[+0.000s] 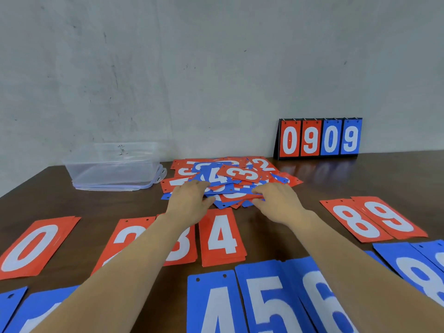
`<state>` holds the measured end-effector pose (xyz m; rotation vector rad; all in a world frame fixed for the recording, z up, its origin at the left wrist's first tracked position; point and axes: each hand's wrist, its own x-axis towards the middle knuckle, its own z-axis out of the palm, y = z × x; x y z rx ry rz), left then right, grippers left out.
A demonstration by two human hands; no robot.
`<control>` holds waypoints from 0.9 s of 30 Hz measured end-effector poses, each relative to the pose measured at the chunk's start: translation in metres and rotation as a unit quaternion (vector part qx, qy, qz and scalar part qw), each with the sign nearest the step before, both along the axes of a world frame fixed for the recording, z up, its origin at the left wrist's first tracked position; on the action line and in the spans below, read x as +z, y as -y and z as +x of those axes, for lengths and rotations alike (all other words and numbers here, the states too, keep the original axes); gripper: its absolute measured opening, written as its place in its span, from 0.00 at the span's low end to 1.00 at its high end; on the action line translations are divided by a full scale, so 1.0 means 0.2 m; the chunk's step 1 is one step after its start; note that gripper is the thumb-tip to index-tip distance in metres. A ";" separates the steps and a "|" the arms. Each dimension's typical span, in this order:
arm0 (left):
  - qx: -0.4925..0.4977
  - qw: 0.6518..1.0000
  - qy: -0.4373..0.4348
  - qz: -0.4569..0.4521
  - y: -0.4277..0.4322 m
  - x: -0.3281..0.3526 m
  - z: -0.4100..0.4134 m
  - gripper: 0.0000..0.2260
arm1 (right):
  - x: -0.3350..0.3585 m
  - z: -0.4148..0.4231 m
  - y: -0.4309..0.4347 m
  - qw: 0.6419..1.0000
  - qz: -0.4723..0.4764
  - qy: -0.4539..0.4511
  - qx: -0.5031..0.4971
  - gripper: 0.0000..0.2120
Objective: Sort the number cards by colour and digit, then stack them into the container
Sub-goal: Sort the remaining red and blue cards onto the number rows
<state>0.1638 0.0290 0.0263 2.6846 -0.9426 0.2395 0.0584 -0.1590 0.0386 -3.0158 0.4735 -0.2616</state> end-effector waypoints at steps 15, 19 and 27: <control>0.218 0.970 -0.102 0.025 0.42 -0.09 0.44 0.38 | -0.16 0.66 0.34 0.993 0.100 -0.012 -0.057 0.43; 0.241 0.965 -0.099 0.045 0.45 -0.15 0.48 0.41 | -0.21 0.71 0.38 0.990 0.124 -0.022 -0.056 0.44; 0.241 0.953 -0.162 -0.090 0.37 -0.14 0.56 0.27 | -0.18 0.72 0.34 0.984 0.134 0.054 -0.104 0.45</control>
